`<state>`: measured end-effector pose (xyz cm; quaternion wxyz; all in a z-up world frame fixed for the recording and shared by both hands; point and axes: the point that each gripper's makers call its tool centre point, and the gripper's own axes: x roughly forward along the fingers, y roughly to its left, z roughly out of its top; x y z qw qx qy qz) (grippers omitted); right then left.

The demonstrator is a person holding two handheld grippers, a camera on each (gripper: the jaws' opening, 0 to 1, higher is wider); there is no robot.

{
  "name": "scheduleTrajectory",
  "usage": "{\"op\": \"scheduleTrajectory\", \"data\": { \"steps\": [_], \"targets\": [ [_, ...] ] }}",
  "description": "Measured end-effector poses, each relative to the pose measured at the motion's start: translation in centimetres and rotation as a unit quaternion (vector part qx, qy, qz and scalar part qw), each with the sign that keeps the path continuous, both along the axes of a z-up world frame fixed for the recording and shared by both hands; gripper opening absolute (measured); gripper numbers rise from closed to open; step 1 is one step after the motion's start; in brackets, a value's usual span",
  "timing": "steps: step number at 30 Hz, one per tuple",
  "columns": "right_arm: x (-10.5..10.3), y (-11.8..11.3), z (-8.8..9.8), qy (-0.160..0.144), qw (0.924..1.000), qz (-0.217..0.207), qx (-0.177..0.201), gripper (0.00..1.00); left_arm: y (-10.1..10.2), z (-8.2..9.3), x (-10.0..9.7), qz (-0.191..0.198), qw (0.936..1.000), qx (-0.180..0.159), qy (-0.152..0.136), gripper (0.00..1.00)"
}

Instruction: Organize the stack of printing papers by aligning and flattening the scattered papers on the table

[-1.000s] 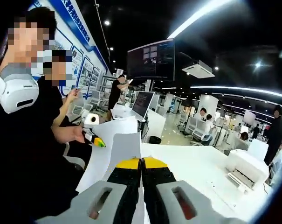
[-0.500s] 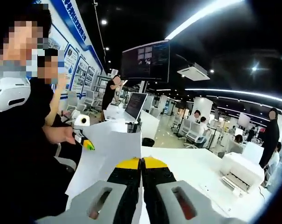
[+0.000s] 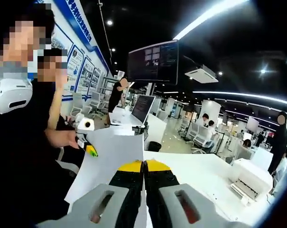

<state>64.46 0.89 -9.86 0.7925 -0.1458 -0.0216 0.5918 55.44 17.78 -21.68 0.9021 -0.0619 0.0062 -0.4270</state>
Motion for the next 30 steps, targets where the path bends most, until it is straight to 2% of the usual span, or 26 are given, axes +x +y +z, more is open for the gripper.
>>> {"op": "scheduleTrajectory", "data": {
  "steps": [9,25,30],
  "targets": [
    [0.0,1.2,-0.4,0.005,1.0,0.005,-0.004,0.0,-0.3,0.0,0.1,-0.007,1.0,-0.002,-0.003,0.06],
    [0.3,1.9,-0.6,0.011,0.9999,0.007,-0.004,0.0,-1.0,-0.7,0.5,-0.026,0.9996,-0.001,0.004,0.07],
    [0.4,2.1,-0.7,0.014,0.9999,0.008,-0.003,0.0,-1.3,-0.8,0.4,-0.035,0.9992,-0.013,0.012,0.07]
  ]
}}
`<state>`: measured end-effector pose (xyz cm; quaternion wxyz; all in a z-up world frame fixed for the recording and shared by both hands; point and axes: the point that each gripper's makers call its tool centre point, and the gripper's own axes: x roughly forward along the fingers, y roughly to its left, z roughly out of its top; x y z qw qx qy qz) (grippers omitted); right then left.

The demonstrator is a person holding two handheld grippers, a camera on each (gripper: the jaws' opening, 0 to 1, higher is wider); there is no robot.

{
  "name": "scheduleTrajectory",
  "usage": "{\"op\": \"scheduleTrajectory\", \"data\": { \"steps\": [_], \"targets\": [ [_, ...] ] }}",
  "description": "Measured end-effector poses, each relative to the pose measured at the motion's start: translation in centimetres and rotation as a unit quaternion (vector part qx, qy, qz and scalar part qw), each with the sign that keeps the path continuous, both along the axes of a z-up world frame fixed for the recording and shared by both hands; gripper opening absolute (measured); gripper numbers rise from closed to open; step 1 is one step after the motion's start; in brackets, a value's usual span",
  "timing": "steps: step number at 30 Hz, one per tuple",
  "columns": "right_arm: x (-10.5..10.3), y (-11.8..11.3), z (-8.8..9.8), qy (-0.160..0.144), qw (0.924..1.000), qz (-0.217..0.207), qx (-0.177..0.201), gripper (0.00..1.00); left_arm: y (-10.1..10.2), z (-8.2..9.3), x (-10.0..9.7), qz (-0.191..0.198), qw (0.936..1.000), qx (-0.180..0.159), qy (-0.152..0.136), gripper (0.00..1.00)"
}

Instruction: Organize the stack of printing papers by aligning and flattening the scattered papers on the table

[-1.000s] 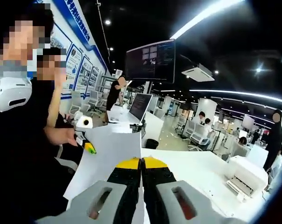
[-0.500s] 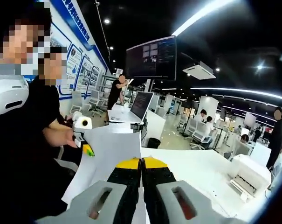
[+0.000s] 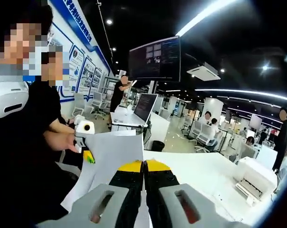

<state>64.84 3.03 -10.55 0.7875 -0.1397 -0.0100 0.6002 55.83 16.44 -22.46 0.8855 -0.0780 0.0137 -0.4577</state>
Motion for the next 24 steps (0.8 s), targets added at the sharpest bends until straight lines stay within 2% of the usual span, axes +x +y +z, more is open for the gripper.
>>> {"op": "scheduleTrajectory", "data": {
  "steps": [6,14,24],
  "targets": [
    [-0.1,0.8,-0.3,0.003,1.0,0.004,-0.002,0.0,-0.2,0.2,-0.1,-0.01,0.9997,-0.022,0.006,0.08],
    [-0.1,1.2,-0.7,0.009,0.9999,0.006,-0.006,0.0,-0.9,0.1,-0.7,-0.024,0.9994,-0.022,0.007,0.15],
    [-0.6,1.7,-0.6,0.009,0.9998,0.015,-0.007,0.0,-1.5,0.2,-0.8,-0.032,0.9993,-0.017,0.007,0.19]
  ]
}}
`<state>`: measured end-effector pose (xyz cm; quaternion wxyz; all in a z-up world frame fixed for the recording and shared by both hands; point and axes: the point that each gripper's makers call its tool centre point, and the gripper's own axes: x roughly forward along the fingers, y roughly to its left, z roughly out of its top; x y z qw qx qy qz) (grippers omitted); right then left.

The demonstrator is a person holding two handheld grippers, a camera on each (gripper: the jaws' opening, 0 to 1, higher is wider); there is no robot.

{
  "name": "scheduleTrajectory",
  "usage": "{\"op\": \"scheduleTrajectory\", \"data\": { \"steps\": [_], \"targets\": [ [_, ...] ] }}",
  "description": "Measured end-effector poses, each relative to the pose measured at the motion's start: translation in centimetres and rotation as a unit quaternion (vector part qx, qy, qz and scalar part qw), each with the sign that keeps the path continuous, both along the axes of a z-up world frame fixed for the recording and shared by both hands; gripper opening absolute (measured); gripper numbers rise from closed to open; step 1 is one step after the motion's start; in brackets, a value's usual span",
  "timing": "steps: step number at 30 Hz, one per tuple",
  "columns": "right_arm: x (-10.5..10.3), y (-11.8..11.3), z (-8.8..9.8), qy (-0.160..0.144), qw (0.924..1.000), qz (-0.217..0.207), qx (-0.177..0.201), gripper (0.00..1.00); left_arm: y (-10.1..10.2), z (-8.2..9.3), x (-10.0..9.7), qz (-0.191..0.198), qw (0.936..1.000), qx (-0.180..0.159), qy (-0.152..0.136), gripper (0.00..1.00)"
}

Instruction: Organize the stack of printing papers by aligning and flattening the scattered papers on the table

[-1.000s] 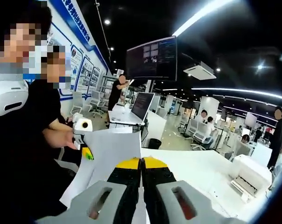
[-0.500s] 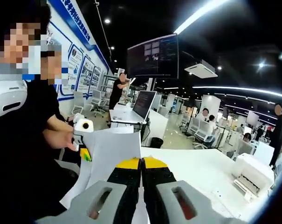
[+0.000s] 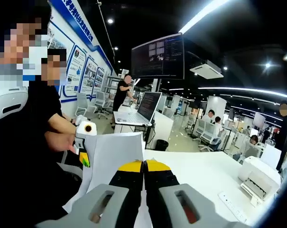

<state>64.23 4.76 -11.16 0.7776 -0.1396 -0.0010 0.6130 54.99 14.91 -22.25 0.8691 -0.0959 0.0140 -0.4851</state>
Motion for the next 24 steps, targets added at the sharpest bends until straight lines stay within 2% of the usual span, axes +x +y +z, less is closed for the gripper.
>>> {"op": "scheduleTrajectory", "data": {
  "steps": [13,24],
  "targets": [
    [-1.5,1.8,-0.9,0.011,0.9994,0.032,-0.007,0.0,-0.3,0.4,0.0,0.001,1.0,0.0,-0.002,0.19],
    [-3.1,3.7,-1.9,-0.006,0.9962,0.079,-0.036,0.0,-0.5,0.4,-0.3,0.002,1.0,0.0,-0.002,0.19]
  ]
}}
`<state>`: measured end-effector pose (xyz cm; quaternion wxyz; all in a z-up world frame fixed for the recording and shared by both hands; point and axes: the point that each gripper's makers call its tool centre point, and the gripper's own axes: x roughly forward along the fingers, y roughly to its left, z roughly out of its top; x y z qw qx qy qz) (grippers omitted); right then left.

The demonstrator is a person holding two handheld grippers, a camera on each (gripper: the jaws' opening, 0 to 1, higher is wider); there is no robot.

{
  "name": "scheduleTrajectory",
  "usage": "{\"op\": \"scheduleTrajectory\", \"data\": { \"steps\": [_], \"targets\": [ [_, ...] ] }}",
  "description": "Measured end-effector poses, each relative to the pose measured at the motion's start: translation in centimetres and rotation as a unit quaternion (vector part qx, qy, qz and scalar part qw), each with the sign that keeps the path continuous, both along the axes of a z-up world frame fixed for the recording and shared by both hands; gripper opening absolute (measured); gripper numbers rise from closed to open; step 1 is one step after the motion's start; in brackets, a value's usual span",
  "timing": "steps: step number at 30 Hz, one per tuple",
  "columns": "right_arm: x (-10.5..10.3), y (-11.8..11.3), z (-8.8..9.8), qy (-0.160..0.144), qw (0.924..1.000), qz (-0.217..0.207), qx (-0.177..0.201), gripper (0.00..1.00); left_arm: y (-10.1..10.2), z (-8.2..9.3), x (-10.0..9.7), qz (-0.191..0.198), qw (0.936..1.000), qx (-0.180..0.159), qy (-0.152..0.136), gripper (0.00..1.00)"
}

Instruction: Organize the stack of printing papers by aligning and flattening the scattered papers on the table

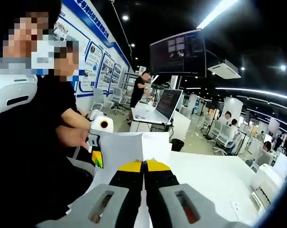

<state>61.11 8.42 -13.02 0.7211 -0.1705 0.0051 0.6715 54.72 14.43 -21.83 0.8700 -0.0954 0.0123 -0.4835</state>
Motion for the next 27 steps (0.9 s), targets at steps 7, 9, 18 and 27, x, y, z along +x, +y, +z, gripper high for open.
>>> {"op": "scheduleTrajectory", "data": {
  "steps": [7,9,18,27],
  "targets": [
    [-0.4,0.8,0.2,0.006,0.9999,0.009,0.007,0.0,-0.1,0.0,0.0,0.0,1.0,0.001,0.0,0.19],
    [-0.6,1.1,0.1,0.004,0.9999,0.011,0.007,0.0,-0.1,0.0,0.0,0.0,1.0,0.001,0.001,0.19],
    [-1.0,1.6,-0.2,0.003,0.9998,0.017,-0.002,0.0,-0.1,0.1,-0.1,0.001,1.0,0.003,-0.002,0.19],
    [-0.9,1.7,-0.4,0.005,0.9998,0.016,-0.004,0.0,0.2,0.0,0.2,0.002,1.0,0.007,-0.004,0.17]
  ]
}}
